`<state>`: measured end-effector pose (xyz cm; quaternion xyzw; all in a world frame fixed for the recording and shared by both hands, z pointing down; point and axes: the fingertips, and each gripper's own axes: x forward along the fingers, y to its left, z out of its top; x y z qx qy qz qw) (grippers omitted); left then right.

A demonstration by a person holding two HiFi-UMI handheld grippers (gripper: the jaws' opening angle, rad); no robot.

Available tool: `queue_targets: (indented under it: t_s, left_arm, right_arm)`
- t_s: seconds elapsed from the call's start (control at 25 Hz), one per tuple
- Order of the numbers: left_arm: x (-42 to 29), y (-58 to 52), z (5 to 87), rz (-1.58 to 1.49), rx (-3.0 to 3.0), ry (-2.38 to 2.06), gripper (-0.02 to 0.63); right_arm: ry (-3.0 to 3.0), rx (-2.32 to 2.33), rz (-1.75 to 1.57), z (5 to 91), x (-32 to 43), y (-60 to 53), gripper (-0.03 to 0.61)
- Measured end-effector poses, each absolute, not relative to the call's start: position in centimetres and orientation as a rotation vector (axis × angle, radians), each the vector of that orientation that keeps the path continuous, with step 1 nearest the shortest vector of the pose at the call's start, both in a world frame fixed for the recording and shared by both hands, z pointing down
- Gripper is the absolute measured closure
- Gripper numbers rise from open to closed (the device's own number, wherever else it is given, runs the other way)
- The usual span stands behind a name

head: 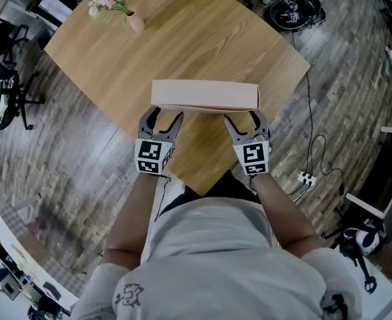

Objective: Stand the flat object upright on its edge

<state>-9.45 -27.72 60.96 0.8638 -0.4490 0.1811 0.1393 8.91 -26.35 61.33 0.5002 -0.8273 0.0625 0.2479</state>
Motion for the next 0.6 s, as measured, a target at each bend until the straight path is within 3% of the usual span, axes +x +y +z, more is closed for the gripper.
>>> queue_targets:
  t_s: [0.6]
  left_arm:
    - [-10.1, -26.6, 59.0, 0.505, 2.537, -1.309, 0.344]
  right_arm:
    - [-2.251, 1.429, 0.216, 60.0, 9.8, -24.9, 0.262]
